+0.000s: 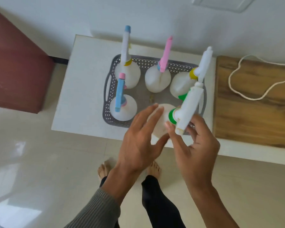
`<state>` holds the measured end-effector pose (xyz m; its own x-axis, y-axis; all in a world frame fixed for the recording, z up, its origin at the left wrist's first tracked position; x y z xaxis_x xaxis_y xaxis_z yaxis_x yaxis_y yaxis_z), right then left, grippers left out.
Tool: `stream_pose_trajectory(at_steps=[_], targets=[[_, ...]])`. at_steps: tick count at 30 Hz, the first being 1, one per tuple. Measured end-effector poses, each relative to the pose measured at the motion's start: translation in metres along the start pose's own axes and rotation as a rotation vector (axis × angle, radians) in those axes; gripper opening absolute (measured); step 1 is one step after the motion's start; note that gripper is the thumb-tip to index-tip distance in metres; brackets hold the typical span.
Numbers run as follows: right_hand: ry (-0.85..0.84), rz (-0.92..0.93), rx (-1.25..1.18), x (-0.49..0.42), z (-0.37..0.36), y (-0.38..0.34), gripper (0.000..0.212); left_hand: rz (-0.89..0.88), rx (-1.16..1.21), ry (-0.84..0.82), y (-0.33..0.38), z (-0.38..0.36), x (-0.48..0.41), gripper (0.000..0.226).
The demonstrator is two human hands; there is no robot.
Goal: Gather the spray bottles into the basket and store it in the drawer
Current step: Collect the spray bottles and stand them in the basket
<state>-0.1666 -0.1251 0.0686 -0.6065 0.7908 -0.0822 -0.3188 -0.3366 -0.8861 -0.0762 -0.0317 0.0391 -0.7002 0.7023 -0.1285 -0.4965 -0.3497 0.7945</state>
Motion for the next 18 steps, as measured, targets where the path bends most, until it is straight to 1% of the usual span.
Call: stream_pose_trajectory(at_steps=[3, 5, 9, 14, 18], targets=[[-0.025, 0.014, -0.005, -0.018, -0.010, 0.012, 0.043, 0.061, -0.029, 0.005, -0.002, -0.008, -0.018, 0.060], [-0.048, 0.024, 0.003, -0.027, -0.019, 0.020, 0.043, 0.092, -0.036, -0.024, -0.007, -0.015, -0.028, 0.059], [-0.093, -0.019, 0.005, -0.039, -0.034, 0.034, 0.044, 0.159, -0.091, -0.052, -0.024, -0.028, -0.041, 0.056], [-0.156, -0.025, 0.037, -0.044, -0.047, 0.047, 0.042, 0.184, -0.137, -0.044, -0.042, -0.038, -0.045, 0.047], [-0.186, -0.033, 0.043, -0.044, -0.054, 0.052, 0.041, 0.199, -0.174, -0.043, -0.053, -0.041, -0.044, 0.047]])
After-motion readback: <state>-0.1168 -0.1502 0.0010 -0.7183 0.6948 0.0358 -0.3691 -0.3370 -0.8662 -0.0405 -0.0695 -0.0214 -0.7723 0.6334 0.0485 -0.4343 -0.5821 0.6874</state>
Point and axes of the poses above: each hand's wrist, its own x-axis away from the middle knuckle, its own z-axis out of the back of the hand, y = z × x, the point moved 1 cm from there along -x, towards the middle knuckle, and after that the axes turned 3 degrees about x, right-handed, at the moved point
